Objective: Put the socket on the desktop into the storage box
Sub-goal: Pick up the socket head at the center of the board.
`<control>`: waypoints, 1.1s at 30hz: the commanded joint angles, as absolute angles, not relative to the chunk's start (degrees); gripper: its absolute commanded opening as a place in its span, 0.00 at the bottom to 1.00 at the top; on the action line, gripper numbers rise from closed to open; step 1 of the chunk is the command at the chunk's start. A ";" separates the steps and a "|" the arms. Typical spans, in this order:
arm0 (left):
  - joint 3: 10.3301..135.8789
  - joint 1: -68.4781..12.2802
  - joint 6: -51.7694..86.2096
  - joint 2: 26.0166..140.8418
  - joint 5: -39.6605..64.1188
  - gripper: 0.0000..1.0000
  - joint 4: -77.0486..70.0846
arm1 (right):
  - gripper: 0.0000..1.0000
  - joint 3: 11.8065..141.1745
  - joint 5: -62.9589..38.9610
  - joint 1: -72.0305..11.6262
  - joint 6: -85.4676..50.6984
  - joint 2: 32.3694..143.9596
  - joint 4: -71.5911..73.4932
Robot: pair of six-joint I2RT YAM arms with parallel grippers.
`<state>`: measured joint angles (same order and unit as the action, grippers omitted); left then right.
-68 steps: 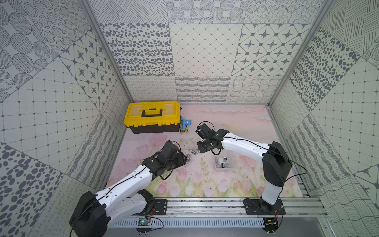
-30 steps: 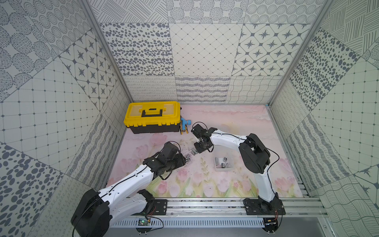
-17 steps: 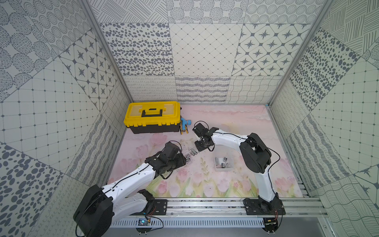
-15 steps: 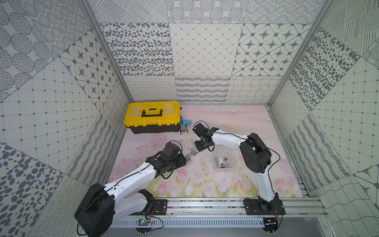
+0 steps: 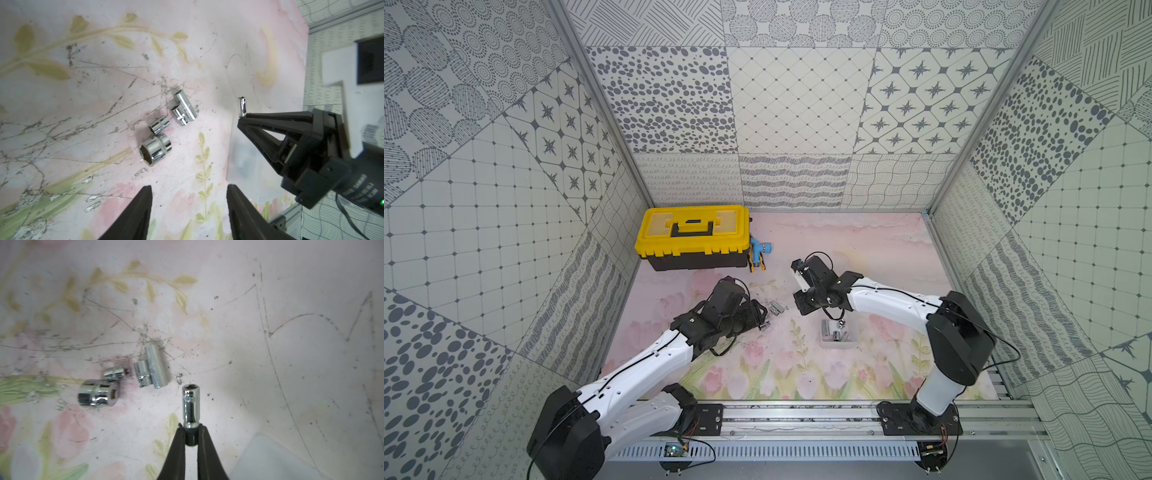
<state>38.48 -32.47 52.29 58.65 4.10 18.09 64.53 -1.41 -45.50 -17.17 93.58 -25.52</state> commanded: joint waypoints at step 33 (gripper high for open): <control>36.65 -36.08 59.15 61.62 25.33 0.17 -9.15 | 0.00 52.66 -2.98 -57.70 -27.32 68.91 -16.33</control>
<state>36.99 -35.88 59.20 61.56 24.21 -6.39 50.98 -4.03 -57.39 -26.61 69.01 -17.87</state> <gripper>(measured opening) 0.186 0.123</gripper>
